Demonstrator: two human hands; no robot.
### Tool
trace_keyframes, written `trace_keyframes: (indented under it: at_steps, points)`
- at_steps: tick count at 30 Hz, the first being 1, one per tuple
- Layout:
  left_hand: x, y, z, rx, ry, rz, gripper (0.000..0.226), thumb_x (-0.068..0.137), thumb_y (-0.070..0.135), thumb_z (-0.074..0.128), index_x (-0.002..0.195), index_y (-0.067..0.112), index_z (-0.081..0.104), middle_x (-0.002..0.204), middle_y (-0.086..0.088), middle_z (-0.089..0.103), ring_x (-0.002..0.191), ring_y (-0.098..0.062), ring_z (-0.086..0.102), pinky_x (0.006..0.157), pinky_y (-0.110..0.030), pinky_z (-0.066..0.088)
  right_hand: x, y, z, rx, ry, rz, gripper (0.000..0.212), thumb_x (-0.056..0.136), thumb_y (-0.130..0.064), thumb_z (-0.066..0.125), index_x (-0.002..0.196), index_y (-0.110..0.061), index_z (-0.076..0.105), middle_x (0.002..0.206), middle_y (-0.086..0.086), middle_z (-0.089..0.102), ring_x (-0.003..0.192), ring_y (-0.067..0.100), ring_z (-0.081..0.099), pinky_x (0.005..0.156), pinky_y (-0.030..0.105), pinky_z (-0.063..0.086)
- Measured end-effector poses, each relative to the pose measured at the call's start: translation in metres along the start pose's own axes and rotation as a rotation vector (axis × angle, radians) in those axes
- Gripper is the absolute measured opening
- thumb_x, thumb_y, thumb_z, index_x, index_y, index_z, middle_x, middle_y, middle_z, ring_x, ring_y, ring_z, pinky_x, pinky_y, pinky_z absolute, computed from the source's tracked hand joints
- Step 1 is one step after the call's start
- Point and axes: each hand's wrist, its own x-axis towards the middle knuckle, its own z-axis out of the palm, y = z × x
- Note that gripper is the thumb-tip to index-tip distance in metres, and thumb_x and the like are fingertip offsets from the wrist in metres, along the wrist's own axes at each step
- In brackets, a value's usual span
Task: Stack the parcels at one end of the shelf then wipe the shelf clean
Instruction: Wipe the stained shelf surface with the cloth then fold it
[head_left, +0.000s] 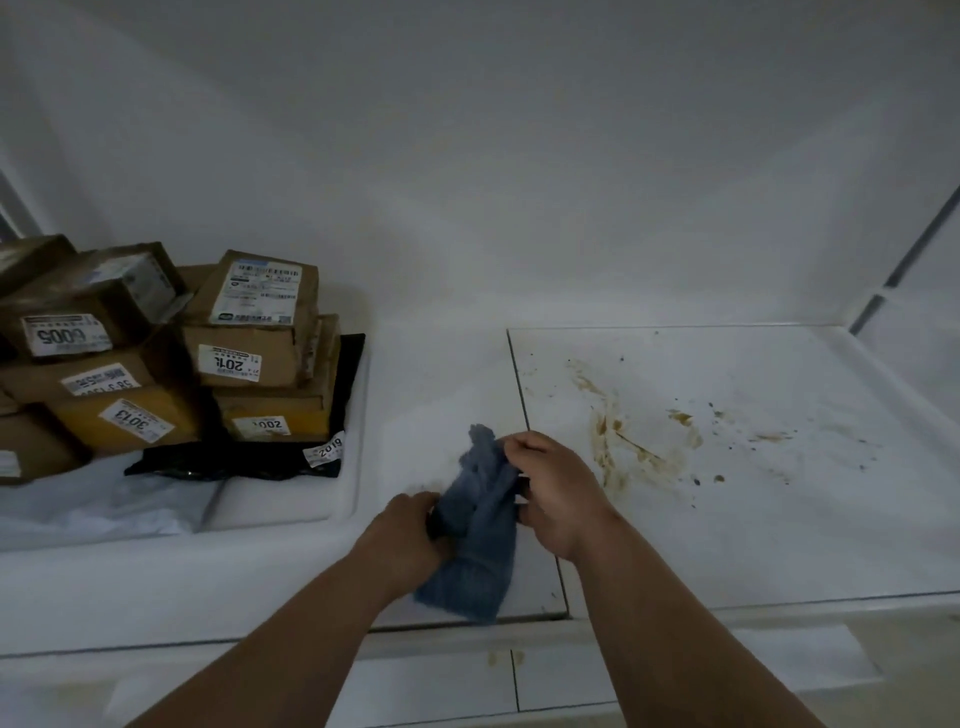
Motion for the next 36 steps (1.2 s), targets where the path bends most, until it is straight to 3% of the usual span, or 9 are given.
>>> trace_keyframes:
  at_steps: [2,8,12,16,18,23,28,31,36]
  points:
    - [-0.001,0.006,0.0,-0.097,0.04,0.01,0.062,0.057,0.042,0.068,0.115,0.023,0.059,0.114,-0.001,0.063,0.104,-0.021,0.061,0.092,-0.039,0.052,-0.003,-0.01,-0.002,0.173,-0.119,0.003,0.02,0.1,-0.014,0.05,0.089,-0.01,0.066,0.087,0.009,0.069,0.082,0.022,0.065,0.066,0.032,0.054]
    - [-0.007,0.016,-0.006,-0.704,0.001,-0.109,0.045,0.064,0.021,0.078,0.101,0.001,0.063,0.097,-0.017,0.071,0.092,-0.032,0.067,0.086,-0.047,0.053,0.004,-0.021,-0.013,0.238,-0.124,-0.023,0.026,0.101,-0.014,0.046,0.082,-0.013,0.063,0.086,0.009,0.064,0.085,0.023,0.06,0.073,0.036,0.05]
    - [-0.014,0.025,-0.017,-1.072,0.0,-0.144,0.012,0.084,0.005,0.068,0.087,0.004,0.057,0.09,-0.018,0.066,0.082,-0.028,0.063,0.068,-0.034,0.054,0.007,-0.023,-0.025,0.296,-0.024,0.068,0.022,0.1,-0.013,0.044,0.087,-0.012,0.062,0.091,0.012,0.061,0.085,0.026,0.058,0.071,0.039,0.052]
    - [-0.025,0.038,-0.03,-1.194,0.012,-0.059,0.023,0.08,0.012,0.068,0.067,0.012,0.049,0.069,-0.009,0.061,0.064,-0.019,0.06,0.051,-0.027,0.051,0.003,-0.02,-0.028,0.225,-0.037,0.063,0.008,0.095,-0.017,0.059,0.098,-0.01,0.062,0.093,0.009,0.06,0.084,0.023,0.058,0.072,0.037,0.053]
    - [-0.028,0.045,-0.037,-1.232,0.037,-0.038,0.025,0.083,0.015,0.065,0.066,0.013,0.048,0.069,-0.008,0.06,0.062,-0.018,0.059,0.05,-0.026,0.049,0.001,-0.017,-0.029,0.084,-0.104,0.041,0.021,0.089,-0.021,0.069,0.105,-0.012,0.061,0.099,0.008,0.064,0.087,0.021,0.062,0.073,0.034,0.054]
    - [-0.037,0.065,-0.05,-1.31,0.078,0.06,0.022,0.091,0.015,0.058,0.07,0.013,0.054,0.077,-0.008,0.065,0.072,-0.022,0.063,0.058,-0.031,0.055,-0.005,-0.009,-0.026,-0.238,-0.341,0.128,0.052,0.081,-0.027,0.077,0.128,-0.025,0.055,0.119,0.003,0.065,0.107,0.021,0.062,0.092,0.038,0.048]
    - [-0.042,0.075,-0.056,-1.405,0.168,0.061,0.02,0.093,0.013,0.056,0.074,0.012,0.053,0.083,-0.009,0.063,0.08,-0.023,0.062,0.072,-0.035,0.057,-0.008,-0.008,-0.022,-0.087,-0.468,0.169,0.037,0.088,-0.024,0.07,0.123,-0.02,0.06,0.115,0.007,0.066,0.106,0.027,0.06,0.098,0.048,0.047]
    - [-0.039,0.066,-0.059,-1.237,0.332,-0.097,0.014,0.092,0.017,0.062,0.08,0.012,0.057,0.086,-0.01,0.063,0.081,-0.022,0.06,0.072,-0.036,0.053,-0.006,-0.014,-0.017,0.052,-0.429,0.122,0.014,0.094,-0.012,0.061,0.107,-0.009,0.062,0.106,0.011,0.066,0.098,0.027,0.061,0.084,0.045,0.053]
    - [-0.032,0.045,-0.068,-0.537,0.482,-0.172,0.011,0.085,0.025,0.068,0.085,0.015,0.062,0.087,-0.004,0.065,0.083,-0.019,0.06,0.072,-0.034,0.048,-0.001,-0.023,-0.003,0.05,-0.267,0.064,0.01,0.09,-0.002,0.062,0.096,-0.009,0.066,0.097,0.013,0.068,0.092,0.027,0.062,0.087,0.045,0.053]
